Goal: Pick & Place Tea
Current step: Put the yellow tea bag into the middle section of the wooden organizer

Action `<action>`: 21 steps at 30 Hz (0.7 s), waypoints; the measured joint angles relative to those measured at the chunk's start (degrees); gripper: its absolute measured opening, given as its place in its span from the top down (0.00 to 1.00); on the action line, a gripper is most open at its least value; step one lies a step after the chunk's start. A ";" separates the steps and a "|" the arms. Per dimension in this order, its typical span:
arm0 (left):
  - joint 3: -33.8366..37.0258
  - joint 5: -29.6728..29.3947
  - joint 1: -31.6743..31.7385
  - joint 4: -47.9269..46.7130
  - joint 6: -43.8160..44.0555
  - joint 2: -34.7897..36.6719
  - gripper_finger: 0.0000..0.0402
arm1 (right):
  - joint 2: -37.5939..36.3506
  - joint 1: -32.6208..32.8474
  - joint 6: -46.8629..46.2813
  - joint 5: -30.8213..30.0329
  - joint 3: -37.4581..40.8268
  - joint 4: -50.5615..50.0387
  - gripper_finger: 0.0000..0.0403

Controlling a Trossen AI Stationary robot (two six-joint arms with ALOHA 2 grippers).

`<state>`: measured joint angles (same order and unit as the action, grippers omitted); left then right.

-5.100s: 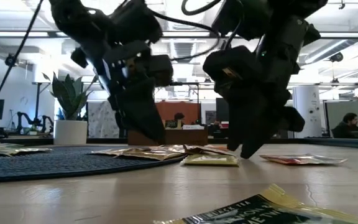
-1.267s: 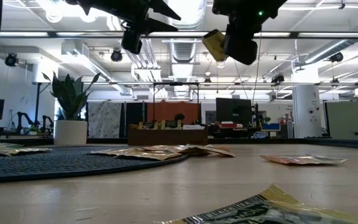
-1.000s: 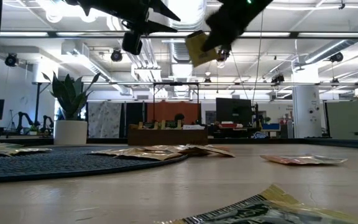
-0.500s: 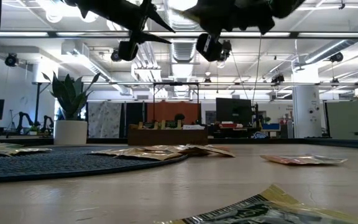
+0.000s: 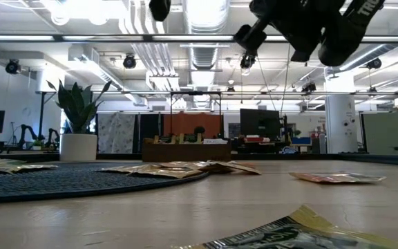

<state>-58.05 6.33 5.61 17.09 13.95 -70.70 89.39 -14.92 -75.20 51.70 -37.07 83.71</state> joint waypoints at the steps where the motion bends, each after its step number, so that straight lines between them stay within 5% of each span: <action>1: -0.44 -0.08 -0.07 0.33 -1.17 -0.34 0.73 | 0.13 0.18 -0.75 -0.14 0.01 0.28 0.97; 11: -5.68 -3.04 -0.51 -4.01 -22.37 -6.71 0.73 | 0.22 1.27 -7.84 4.03 -4.96 0.87 0.97; 21: -6.11 -7.39 -2.40 -3.96 -55.54 -7.99 0.73 | 0.19 1.68 -17.13 4.79 -5.71 0.89 0.97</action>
<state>-64.16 -1.06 3.21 13.13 -41.59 -78.69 89.58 -13.23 -92.32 56.49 -42.79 84.60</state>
